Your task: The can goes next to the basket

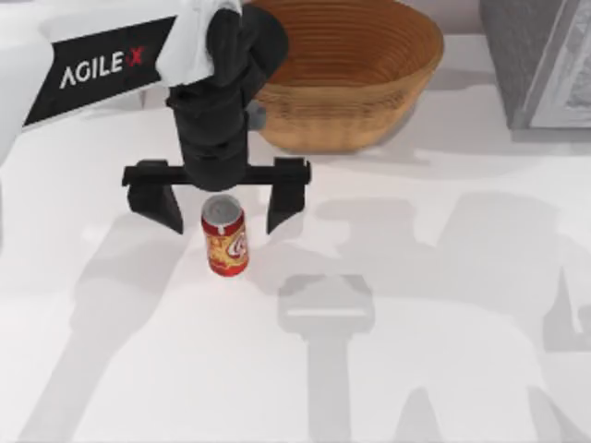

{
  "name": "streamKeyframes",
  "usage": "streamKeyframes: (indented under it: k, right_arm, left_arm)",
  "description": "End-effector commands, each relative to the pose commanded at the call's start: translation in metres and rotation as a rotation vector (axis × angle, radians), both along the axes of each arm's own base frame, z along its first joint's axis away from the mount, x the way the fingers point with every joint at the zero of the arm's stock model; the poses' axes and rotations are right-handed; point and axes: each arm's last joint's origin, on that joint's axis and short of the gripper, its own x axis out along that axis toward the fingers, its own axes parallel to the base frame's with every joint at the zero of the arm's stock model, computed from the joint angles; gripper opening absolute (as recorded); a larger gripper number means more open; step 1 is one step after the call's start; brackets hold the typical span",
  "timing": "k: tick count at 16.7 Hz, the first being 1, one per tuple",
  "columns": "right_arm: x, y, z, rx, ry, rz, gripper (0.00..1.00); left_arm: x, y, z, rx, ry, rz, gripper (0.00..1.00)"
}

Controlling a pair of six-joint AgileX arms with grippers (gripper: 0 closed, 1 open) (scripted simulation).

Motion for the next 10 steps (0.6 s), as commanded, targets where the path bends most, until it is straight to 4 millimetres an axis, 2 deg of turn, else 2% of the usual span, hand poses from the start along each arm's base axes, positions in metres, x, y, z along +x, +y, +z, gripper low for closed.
streamKeyframes:
  k: [4,10]
  right_arm:
    - [0.0,0.0,0.0,0.0,0.0,0.0,1.0]
    - [0.0,0.0,0.0,0.0,0.0,0.0,1.0]
  left_arm:
    - [0.001,0.0,0.005,-0.001,-0.003,0.002,1.0]
    - [0.0,0.001,0.039,0.001,0.002,0.002,1.0]
